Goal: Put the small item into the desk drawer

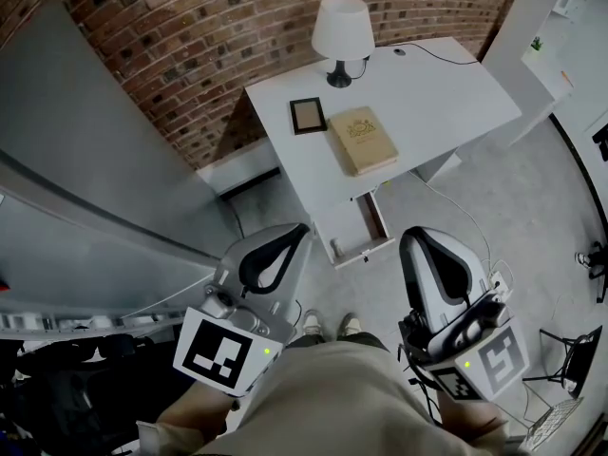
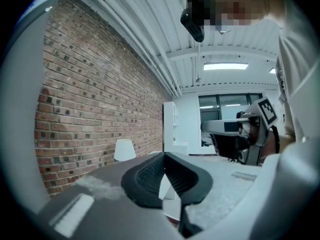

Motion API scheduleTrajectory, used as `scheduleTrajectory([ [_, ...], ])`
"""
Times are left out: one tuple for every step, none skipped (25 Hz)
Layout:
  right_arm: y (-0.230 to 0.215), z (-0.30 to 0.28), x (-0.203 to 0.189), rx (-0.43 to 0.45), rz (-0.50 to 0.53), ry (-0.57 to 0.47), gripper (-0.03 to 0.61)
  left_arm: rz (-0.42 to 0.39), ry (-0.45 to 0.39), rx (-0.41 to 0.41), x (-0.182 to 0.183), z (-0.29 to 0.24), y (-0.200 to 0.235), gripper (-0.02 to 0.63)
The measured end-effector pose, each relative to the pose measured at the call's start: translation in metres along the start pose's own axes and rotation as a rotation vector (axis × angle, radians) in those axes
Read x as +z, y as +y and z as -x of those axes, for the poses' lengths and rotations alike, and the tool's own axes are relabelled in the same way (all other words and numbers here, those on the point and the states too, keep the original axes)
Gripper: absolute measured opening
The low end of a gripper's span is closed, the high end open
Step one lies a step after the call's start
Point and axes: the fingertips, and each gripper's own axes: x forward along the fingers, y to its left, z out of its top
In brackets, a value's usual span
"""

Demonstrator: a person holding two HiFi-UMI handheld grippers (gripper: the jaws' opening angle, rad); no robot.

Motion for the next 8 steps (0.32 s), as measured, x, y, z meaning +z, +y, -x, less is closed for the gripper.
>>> scheduleTrajectory([
  [0.0, 0.0, 0.0, -0.001, -0.002, 0.003, 0.003, -0.007, -0.002, 0.002, 0.0, -0.001, 0.001, 0.003],
  [-0.001, 0.0, -0.001, 0.0, -0.013, 0.003, 0.003, -0.013, -0.004, 0.006, 0.001, -0.002, 0.002, 0.003],
  [-0.003, 0.0, -0.001, 0.002, -0.039, 0.001, 0.003, -0.017, -0.005, 0.011, 0.001, -0.003, 0.003, 0.003],
  [-0.006, 0.0, -0.001, 0.004, -0.078, -0.005, 0.003, -0.018, -0.007, 0.015, 0.001, -0.004, 0.005, 0.003],
  [-0.009, -0.001, -0.002, 0.006, -0.12, -0.012, 0.003, -0.018, -0.01, 0.018, 0.002, -0.005, 0.007, 0.003],
  [-0.012, -0.001, -0.003, 0.007, -0.155, -0.018, 0.003, -0.02, -0.012, 0.02, 0.002, -0.006, 0.008, 0.003],
  [-0.015, -0.001, -0.003, 0.007, -0.183, -0.021, 0.003, -0.022, -0.015, 0.021, 0.003, -0.007, 0.009, 0.003],
  [-0.018, -0.002, -0.004, 0.006, -0.207, -0.024, 0.003, -0.024, -0.017, 0.021, 0.003, -0.008, 0.01, 0.003],
])
